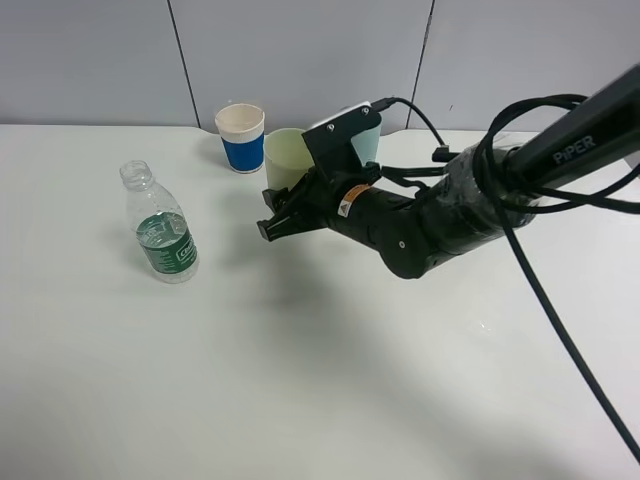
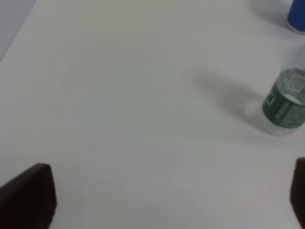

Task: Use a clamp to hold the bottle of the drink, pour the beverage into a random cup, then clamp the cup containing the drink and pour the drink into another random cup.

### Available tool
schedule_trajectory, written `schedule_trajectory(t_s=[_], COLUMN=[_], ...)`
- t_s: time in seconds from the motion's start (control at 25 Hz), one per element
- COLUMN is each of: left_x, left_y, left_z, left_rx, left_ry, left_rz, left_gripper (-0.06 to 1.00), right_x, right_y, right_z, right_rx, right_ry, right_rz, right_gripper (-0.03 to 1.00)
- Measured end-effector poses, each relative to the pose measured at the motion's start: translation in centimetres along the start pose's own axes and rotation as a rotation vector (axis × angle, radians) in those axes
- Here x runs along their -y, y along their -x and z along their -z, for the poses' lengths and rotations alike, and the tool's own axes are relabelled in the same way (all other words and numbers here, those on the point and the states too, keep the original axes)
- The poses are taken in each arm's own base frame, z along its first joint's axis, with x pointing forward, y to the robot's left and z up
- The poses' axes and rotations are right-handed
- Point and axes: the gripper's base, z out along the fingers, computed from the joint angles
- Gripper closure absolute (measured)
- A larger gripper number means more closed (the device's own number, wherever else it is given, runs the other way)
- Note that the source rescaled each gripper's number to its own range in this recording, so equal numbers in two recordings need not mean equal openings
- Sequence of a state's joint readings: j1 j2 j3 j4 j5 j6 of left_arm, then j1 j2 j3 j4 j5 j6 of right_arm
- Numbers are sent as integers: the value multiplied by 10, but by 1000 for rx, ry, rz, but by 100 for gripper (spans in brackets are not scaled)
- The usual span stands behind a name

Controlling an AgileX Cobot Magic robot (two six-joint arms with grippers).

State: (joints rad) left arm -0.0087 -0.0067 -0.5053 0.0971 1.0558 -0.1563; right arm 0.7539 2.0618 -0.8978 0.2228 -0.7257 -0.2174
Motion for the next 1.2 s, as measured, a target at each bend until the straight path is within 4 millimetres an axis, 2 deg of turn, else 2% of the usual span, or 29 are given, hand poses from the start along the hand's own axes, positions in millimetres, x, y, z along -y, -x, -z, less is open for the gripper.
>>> schedule_trajectory(t_s=[0.36, 0.84, 0.88, 0.92, 0.96, 1.0, 1.04, 1.12, 1.2], left_x=[0, 0, 0, 0, 0, 0, 0, 0, 0], left_y=[0, 0, 0, 0, 0, 0, 0, 0, 0], left_z=[0, 0, 0, 0, 0, 0, 0, 0, 0], left_rx=[0, 0, 0, 0, 0, 0, 0, 0, 0], left_ry=[0, 0, 0, 0, 0, 0, 0, 0, 0], left_rz=[-1, -1, -1, -1, -1, -1, -1, -1, -2], left_gripper=[-6, -6, -6, -6, -6, -6, -6, -6, -6], right_x=[-3, -3, -3, -3, -3, -3, -3, -3, -2], right_y=[-32, -33, -33, -33, -33, -33, -33, -29, -21], right_z=[-10, -11, -11, -11, -11, -11, -11, -10, -7], right_rx=[-69, -63, -63, -64, -66, -67, -66, -63, -59], right_ry=[-3, -1, 0, 1, 1, 0, 0, -1, 0], right_rz=[10, 15, 16, 15, 12, 12, 13, 11, 3], right_gripper=[97, 97, 92, 76, 51, 32, 18, 5, 1])
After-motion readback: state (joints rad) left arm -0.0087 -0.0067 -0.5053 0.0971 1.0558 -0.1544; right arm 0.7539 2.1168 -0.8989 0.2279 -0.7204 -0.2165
